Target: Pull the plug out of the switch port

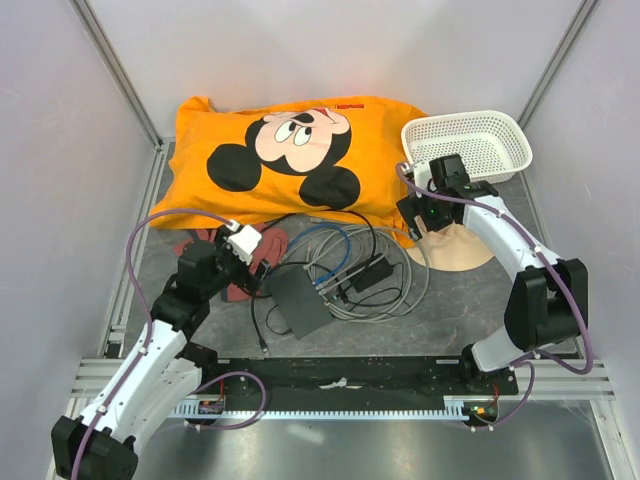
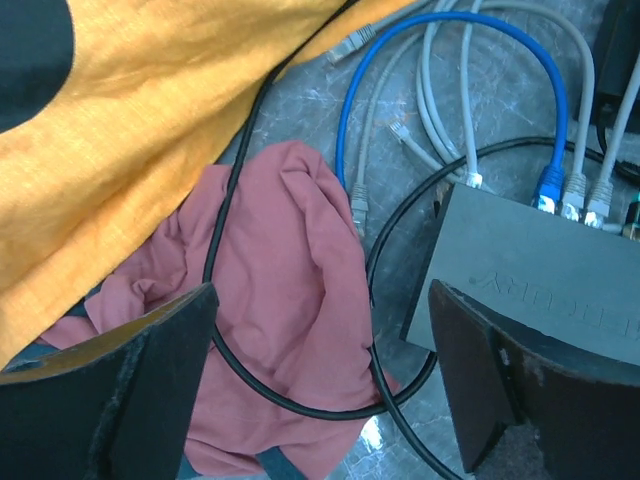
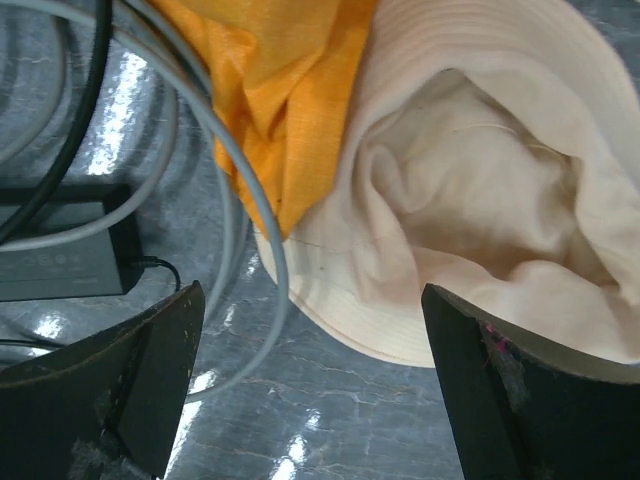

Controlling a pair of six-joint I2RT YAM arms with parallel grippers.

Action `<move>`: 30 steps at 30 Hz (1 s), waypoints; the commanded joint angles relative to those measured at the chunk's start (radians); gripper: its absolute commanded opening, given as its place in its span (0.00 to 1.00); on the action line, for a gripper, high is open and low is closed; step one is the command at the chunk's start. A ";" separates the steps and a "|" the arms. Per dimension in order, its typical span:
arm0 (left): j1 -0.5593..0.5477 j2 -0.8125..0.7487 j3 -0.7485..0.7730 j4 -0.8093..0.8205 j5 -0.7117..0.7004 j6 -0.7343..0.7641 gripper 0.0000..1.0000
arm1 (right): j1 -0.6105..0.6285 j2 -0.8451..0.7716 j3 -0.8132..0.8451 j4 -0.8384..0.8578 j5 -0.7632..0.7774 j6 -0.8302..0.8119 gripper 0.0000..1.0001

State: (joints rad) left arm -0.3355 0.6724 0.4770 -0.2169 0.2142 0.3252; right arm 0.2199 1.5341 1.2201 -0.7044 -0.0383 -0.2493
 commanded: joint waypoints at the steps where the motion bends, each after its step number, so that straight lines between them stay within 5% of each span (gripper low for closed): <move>1: 0.010 0.007 0.038 -0.061 0.051 0.054 0.99 | 0.015 0.004 0.073 -0.019 -0.131 0.022 0.98; 7: 0.009 0.006 0.066 -0.185 -0.015 0.030 0.99 | 0.133 0.040 0.203 -0.157 -0.386 -0.082 0.98; 14: 0.010 0.018 0.231 -0.372 0.071 0.113 0.99 | 0.439 0.099 0.361 -0.291 -0.334 -0.159 0.98; 18: 0.012 -0.017 0.135 -0.368 0.053 0.357 0.93 | 0.486 0.147 0.357 -0.245 -0.336 -0.110 0.98; 22: 0.010 -0.050 0.069 -0.351 0.086 0.406 0.89 | 0.506 0.152 0.341 -0.208 -0.348 -0.062 0.98; 26: 0.010 -0.004 0.002 -0.348 0.091 0.503 0.65 | 0.518 0.196 0.329 -0.193 -0.321 -0.041 0.98; 28: 0.010 0.036 -0.009 -0.349 0.091 0.547 0.46 | 0.516 0.225 0.326 -0.165 -0.310 -0.007 0.98; 29: 0.010 0.047 -0.020 -0.349 0.096 0.557 0.27 | 0.518 0.233 0.323 -0.158 -0.307 -0.002 0.98; 30: 0.010 0.058 -0.023 -0.348 0.106 0.577 0.22 | 0.518 0.247 0.322 -0.141 -0.301 0.005 0.98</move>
State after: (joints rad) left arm -0.3302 0.6907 0.4805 -0.5652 0.2787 0.7559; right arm 0.7315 1.7374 1.5509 -0.9092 -0.3599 -0.2977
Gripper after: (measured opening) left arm 0.366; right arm 0.982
